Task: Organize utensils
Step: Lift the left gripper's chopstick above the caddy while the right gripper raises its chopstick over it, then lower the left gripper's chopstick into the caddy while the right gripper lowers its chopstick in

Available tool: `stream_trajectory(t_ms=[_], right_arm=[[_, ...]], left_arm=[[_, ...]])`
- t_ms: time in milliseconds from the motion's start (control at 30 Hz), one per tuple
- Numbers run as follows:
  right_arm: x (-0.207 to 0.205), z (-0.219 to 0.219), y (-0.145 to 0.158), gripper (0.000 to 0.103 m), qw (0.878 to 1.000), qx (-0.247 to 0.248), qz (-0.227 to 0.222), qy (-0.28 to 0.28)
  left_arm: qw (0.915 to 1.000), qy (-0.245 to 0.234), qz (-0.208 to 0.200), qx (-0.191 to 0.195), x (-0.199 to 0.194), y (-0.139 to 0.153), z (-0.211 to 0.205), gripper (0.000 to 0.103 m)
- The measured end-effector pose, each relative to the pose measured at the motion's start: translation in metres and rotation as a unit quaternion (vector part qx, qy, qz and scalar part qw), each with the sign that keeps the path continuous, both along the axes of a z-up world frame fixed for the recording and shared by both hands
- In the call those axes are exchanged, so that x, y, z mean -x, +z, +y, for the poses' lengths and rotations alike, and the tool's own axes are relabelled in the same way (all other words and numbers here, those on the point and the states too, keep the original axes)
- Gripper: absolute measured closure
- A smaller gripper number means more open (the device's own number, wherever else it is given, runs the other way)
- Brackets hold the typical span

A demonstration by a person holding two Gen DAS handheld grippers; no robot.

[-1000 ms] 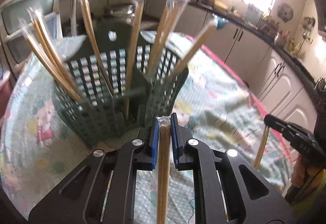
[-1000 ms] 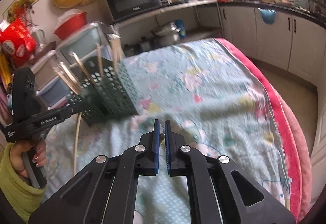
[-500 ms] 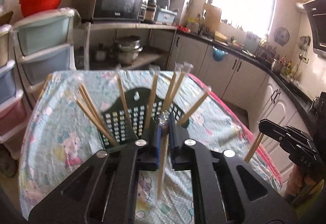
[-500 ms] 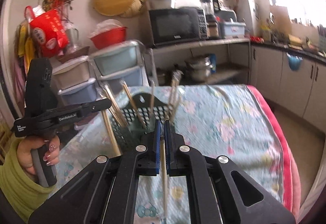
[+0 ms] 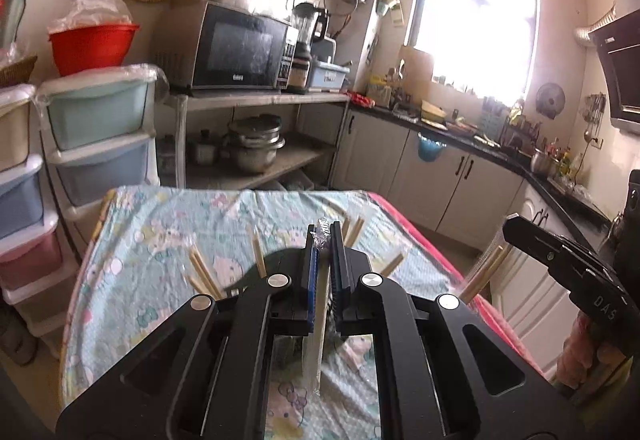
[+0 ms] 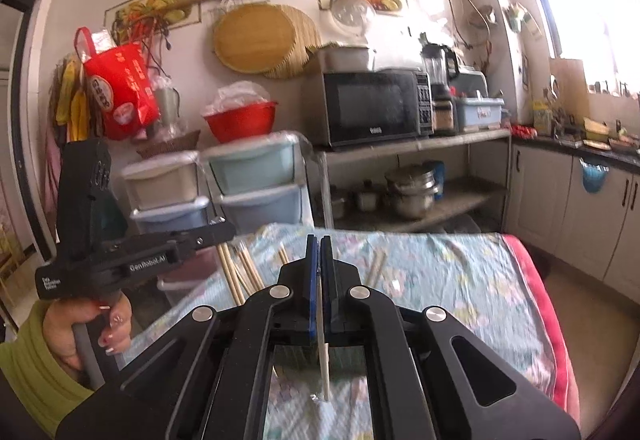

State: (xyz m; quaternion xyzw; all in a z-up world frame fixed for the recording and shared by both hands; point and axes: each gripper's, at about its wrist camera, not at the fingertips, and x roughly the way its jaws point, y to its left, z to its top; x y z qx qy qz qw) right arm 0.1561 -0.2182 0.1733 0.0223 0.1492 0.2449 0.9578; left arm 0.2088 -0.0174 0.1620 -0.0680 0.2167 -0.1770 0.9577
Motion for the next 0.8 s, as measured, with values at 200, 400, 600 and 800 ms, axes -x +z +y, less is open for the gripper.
stream_trajectory(t_ms=[200, 400, 600, 800], right_arm=[[-0.009, 0.013, 0.025, 0.101, 1.0, -0.003, -0.026, 0.011], [-0.018, 0.024, 0.049, 0.101, 0.998, -0.007, -0.053, 0.019], [-0.032, 0.035, 0.067, 0.101, 0.997, -0.013, -0.072, 0.025], [-0.046, 0.049, 0.07, 0.101, 0.996, -0.01, -0.083, 0.029]], left_arm=[[0.9995, 0.011, -0.029, 0.002, -0.001, 0.025, 0.006, 0.1], [0.9979, 0.032, -0.057, 0.003, -0.003, 0.046, 0.017, 0.1], [0.997, 0.046, -0.061, 0.014, -0.016, 0.054, 0.03, 0.1], [0.9957, 0.061, -0.066, 0.024, -0.026, 0.05, 0.036, 0.1]])
